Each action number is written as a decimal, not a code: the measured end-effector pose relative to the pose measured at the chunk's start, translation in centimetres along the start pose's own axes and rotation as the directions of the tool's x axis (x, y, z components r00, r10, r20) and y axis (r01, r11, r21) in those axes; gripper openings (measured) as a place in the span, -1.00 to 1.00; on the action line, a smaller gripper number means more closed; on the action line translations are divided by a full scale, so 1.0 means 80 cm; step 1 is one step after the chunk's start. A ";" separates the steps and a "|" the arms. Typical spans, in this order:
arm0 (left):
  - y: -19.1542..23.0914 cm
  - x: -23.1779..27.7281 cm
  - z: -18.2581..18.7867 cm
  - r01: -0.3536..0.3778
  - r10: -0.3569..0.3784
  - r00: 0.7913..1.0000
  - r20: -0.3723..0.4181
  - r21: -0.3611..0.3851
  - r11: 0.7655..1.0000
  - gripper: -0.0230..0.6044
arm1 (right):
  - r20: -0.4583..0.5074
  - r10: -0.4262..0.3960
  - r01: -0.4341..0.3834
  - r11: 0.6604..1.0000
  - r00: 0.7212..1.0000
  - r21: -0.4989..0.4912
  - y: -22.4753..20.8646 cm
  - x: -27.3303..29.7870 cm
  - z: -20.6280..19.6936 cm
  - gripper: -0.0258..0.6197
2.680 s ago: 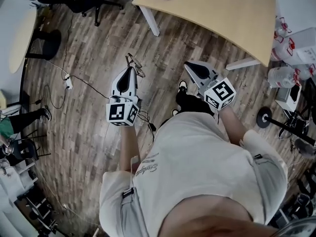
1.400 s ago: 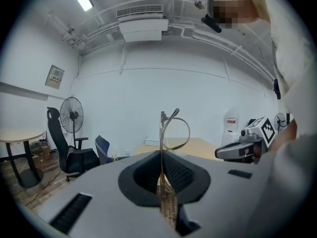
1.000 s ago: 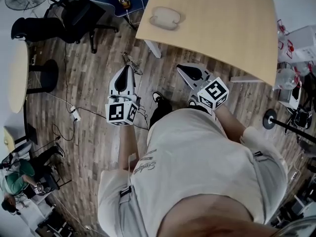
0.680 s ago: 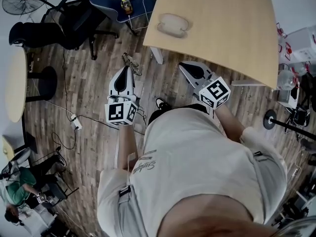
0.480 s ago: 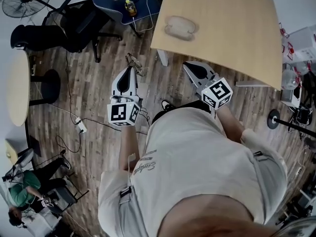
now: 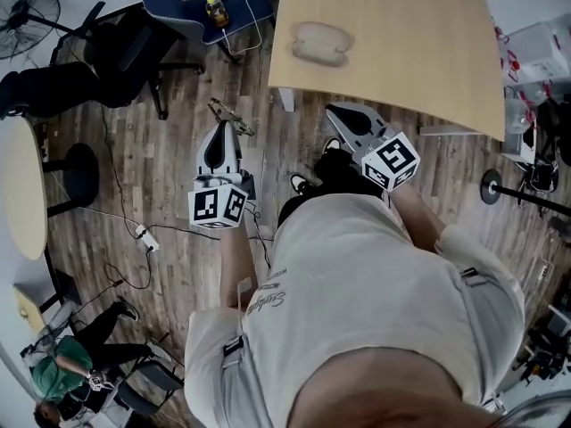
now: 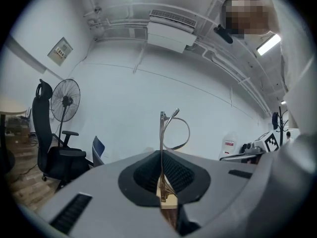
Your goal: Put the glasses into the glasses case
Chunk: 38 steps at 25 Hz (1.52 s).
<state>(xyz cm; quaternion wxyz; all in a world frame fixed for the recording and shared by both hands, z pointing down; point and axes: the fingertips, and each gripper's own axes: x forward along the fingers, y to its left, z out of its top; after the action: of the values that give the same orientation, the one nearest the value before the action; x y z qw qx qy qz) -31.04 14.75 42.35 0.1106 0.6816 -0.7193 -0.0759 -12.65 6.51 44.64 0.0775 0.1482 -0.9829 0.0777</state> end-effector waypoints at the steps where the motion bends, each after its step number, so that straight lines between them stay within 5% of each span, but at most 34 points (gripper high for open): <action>1: 0.001 0.007 -0.002 0.007 -0.007 1.000 -0.008 -0.005 1.000 -0.87 | -0.008 -0.015 0.015 1.000 1.000 0.006 -0.007 0.000 -0.003 -0.93; 10: 0.015 0.080 -0.006 0.035 -0.035 0.997 -0.070 -0.003 0.999 -0.87 | -0.030 -0.031 0.033 0.996 0.999 0.079 -0.064 0.042 -0.026 -0.93; 20: -0.011 0.228 0.035 0.132 -0.117 0.987 -0.112 0.137 0.982 -0.87 | 0.055 -0.072 0.067 0.994 0.996 0.091 -0.193 0.109 0.026 -0.93; 25: -0.031 0.306 0.046 0.180 -0.165 0.980 -0.107 0.147 0.973 -0.87 | 0.085 -0.107 0.096 0.988 0.991 0.121 -0.264 0.108 0.041 -0.93; 38: -0.106 0.413 0.014 0.366 -0.329 0.920 -0.213 0.172 0.914 -0.87 | 0.081 -0.277 0.255 0.944 0.957 0.208 -0.350 0.054 0.012 -0.93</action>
<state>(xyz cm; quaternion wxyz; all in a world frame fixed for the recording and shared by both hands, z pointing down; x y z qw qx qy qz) -24.69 -18.78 40.86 0.0874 0.8107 -0.5772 0.0430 -8.33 -21.33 48.07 0.0185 0.2906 -0.9441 0.1545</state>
